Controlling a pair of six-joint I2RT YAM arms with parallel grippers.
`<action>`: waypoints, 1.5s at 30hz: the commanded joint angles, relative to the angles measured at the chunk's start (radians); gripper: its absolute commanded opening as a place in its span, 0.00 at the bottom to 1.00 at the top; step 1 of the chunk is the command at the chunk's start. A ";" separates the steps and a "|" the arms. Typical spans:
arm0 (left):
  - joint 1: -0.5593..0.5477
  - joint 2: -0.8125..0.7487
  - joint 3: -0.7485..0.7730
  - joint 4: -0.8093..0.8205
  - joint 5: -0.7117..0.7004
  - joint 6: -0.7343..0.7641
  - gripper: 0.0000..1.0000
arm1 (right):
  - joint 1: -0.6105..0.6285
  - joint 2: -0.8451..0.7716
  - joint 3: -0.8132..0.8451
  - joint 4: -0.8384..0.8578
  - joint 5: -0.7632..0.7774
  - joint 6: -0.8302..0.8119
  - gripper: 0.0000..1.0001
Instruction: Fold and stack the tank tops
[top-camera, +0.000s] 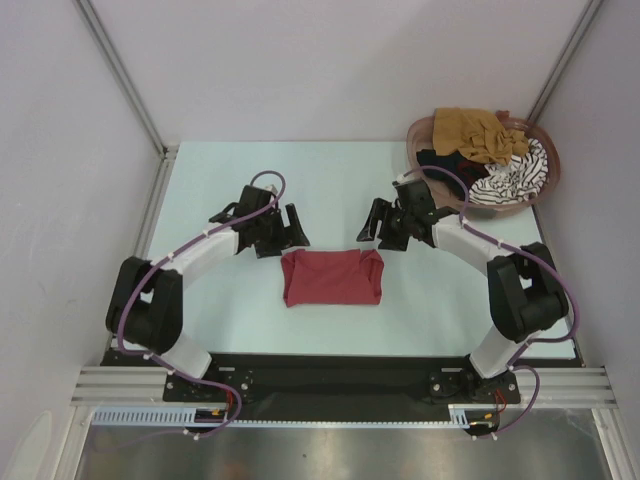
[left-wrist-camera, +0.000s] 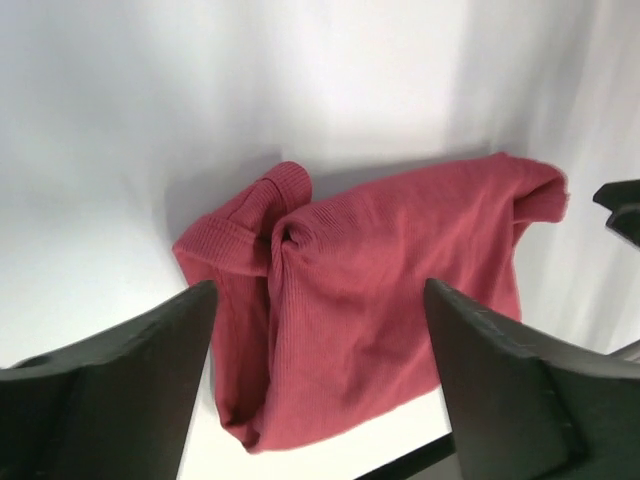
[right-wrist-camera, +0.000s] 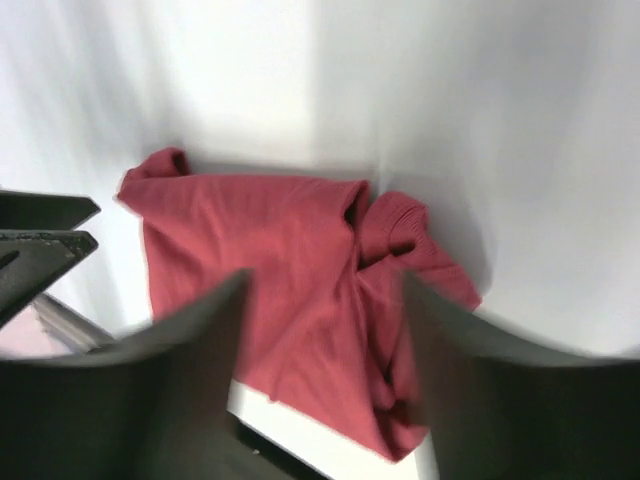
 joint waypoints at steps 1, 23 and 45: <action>0.007 -0.133 0.038 -0.036 -0.071 0.040 0.92 | -0.001 -0.121 -0.012 0.006 0.019 -0.030 0.76; -0.104 -0.195 -0.194 0.058 -0.174 0.014 1.00 | 0.148 -0.101 -0.176 -0.003 0.177 -0.083 0.98; -0.110 -0.015 -0.249 0.384 0.041 -0.004 0.35 | 0.079 -0.007 -0.285 0.369 -0.212 0.006 0.39</action>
